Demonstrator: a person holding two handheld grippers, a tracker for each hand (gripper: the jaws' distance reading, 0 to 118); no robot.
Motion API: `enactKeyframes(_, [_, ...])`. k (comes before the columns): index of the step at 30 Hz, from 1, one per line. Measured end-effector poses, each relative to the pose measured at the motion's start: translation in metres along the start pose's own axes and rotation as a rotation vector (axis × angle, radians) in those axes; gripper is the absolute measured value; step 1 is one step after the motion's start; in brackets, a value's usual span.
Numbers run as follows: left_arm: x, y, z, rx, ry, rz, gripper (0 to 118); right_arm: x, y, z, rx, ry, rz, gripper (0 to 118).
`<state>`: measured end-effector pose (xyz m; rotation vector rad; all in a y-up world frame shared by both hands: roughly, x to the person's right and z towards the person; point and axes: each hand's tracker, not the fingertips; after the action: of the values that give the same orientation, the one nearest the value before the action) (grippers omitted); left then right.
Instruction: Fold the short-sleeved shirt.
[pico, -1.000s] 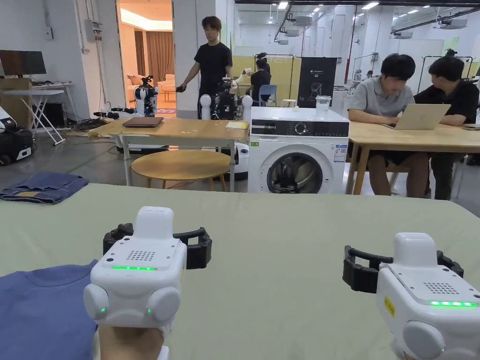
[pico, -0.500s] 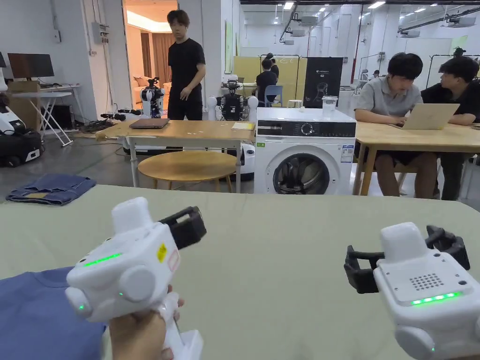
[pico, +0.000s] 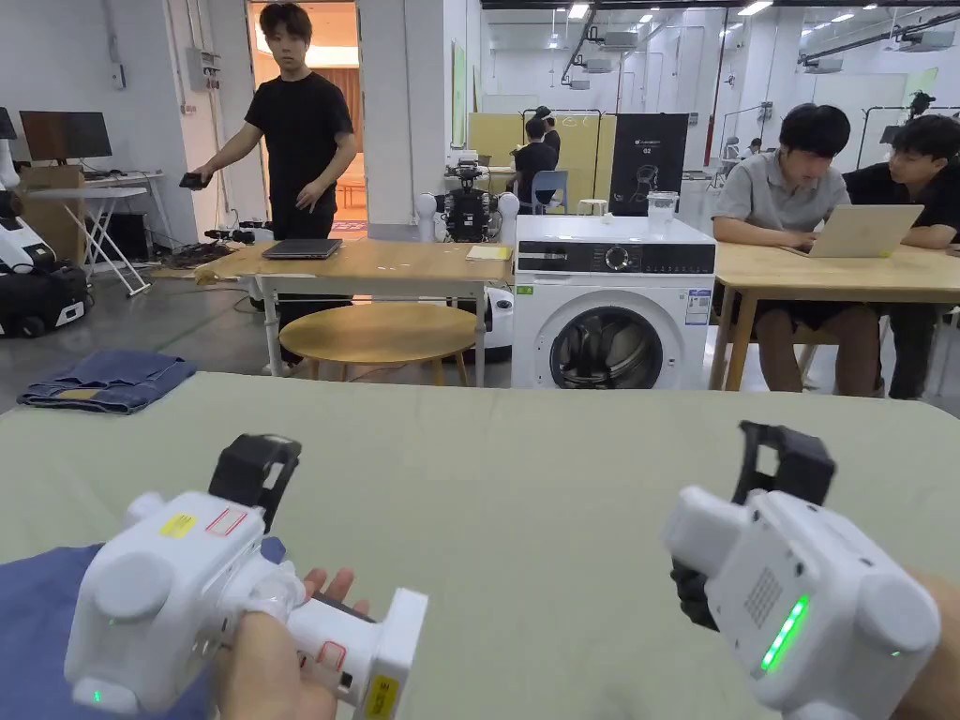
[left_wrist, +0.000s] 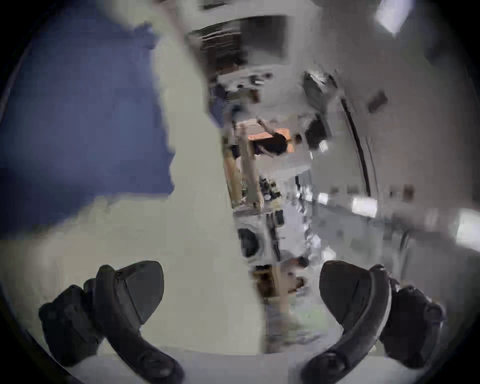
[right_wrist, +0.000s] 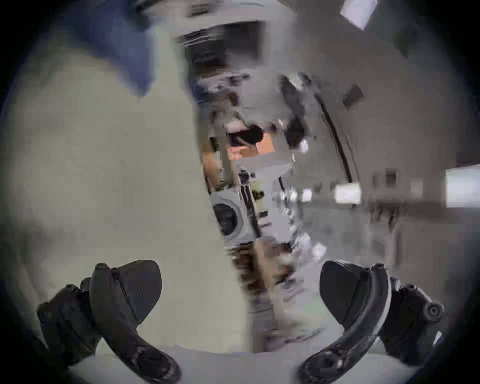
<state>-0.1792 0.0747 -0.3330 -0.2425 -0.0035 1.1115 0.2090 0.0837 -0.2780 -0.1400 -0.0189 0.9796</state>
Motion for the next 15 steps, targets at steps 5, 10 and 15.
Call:
enactKeyframes(5, [0.071, -0.035, 0.018, 0.232, 0.053, -0.967, 117, 0.044, -0.024, -0.001, -0.042, 0.003, -0.936, 118])
enactKeyframes(10, [0.080, -0.062, 0.023, 0.221, 0.005, -1.214, 117, 0.045, -0.043, 0.000, -0.057, -0.113, -1.126, 118])
enactKeyframes(15, [0.080, -0.065, 0.019, 0.186, -0.002, -1.166, 117, 0.039, -0.032, 0.007, -0.008, -0.101, -1.003, 118])
